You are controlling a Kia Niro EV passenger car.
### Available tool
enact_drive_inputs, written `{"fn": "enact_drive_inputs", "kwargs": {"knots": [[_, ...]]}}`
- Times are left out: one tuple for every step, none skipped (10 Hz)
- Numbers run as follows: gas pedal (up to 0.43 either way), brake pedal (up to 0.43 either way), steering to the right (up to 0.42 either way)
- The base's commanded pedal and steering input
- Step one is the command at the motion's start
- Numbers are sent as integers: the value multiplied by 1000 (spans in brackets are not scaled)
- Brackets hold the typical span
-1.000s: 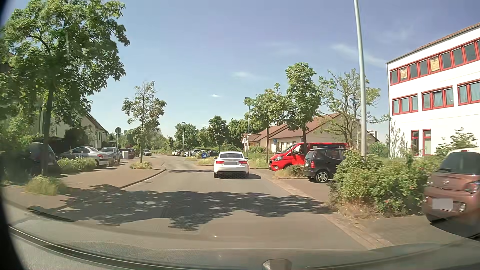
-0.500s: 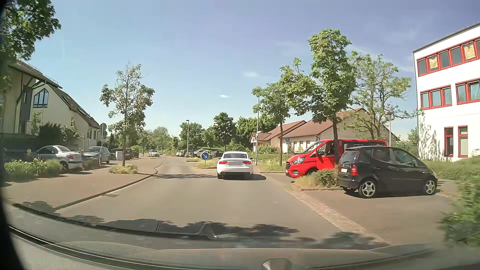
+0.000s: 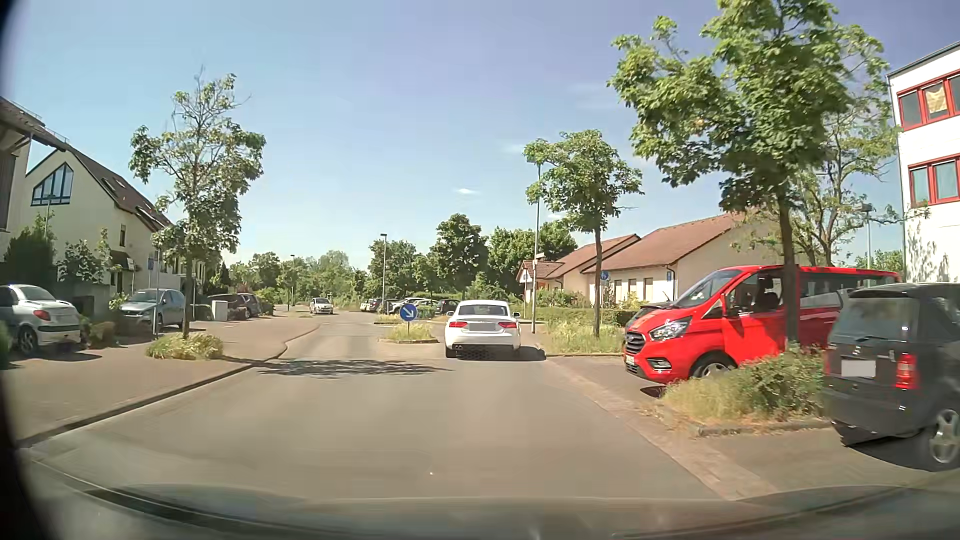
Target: Follow the waypoints while adhering to traffic rules and regulations
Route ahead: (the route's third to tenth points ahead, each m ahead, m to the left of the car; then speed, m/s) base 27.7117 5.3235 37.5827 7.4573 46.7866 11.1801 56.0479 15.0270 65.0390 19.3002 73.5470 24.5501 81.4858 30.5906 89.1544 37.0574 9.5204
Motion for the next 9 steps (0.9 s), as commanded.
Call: {"fn": "enact_drive_inputs", "kwargs": {"knots": [[0, 30, -18], [0, 30, -18], [0, 30, -17], [0, 43, -16], [0, 55, -14], [0, 73, -12], [0, 73, -10], [0, 79, -10], [0, 91, -9]]}}
